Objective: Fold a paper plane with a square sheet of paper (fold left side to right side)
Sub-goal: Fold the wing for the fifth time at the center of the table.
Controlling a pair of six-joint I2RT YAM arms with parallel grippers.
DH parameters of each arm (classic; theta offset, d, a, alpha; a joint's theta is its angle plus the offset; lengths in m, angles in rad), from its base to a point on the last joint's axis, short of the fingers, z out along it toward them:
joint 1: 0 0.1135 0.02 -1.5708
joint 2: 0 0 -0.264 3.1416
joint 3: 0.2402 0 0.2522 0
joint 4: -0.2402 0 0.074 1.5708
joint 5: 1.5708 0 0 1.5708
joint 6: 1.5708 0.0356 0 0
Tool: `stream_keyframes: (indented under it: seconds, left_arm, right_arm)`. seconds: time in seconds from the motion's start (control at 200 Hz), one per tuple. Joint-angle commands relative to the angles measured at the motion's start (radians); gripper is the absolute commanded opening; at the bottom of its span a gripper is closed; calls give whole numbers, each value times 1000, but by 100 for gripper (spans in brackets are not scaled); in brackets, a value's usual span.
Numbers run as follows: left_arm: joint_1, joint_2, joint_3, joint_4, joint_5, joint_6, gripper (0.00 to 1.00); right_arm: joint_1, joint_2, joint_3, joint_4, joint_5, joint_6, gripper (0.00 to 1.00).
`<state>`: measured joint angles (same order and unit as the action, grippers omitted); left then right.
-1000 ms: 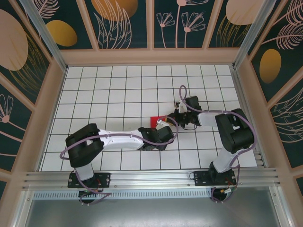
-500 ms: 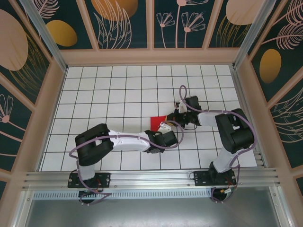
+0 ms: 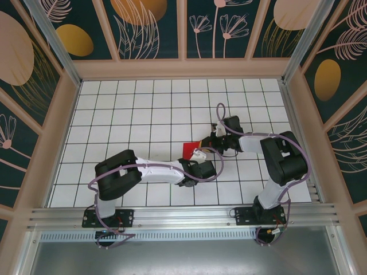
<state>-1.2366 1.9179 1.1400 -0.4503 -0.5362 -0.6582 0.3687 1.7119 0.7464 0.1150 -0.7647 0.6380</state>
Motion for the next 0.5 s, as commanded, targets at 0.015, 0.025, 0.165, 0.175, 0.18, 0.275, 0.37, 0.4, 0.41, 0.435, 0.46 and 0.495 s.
stream_keyframes:
  seconds: [0.015, 0.025, 0.165, 0.175, 0.18, 0.275, 0.37, 0.4, 0.41, 0.435, 0.46, 0.495]
  left_arm:
    - [-6, 20, 14, -30, -18, -11, 34]
    - [-6, 18, 13, -29, -18, -11, 33]
    - [-6, 18, 3, -14, -7, -14, 30]
    - [-6, 19, 3, -12, -6, -14, 30]
    - [-6, 19, 3, -12, -6, -14, 30]
    - [-6, 18, -5, -1, 4, -21, 27]
    - [-6, 11, -12, 11, 12, -26, 26]
    - [-6, 8, -15, 16, 18, -28, 25]
    - [-6, 7, -16, 18, 18, -28, 25]
    - [-6, 7, -19, 23, 25, -27, 24]
    - [-5, 7, -21, 29, 31, -27, 23]
    - [-6, 7, -24, 37, 40, -26, 22]
  right_arm:
    - [8, 17, 25, -29, 6, -10, 5]
    - [7, 16, 26, -31, 8, -11, 5]
    - [7, 18, 31, -43, 18, -22, 6]
    - [7, 17, 31, -45, 18, -23, 7]
    - [7, 18, 31, -45, 18, -24, 7]
    - [6, 14, 35, -49, 15, -33, 11]
    - [-5, -3, 36, -62, 27, -49, 20]
    - [-11, -12, 35, -63, 31, -50, 23]
    - [-14, -17, 32, -63, 32, -50, 24]
    - [-20, -26, 28, -61, 35, -51, 26]
    - [-25, -37, 23, -61, 38, -52, 29]
    - [-34, -56, 18, -60, 43, -55, 34]
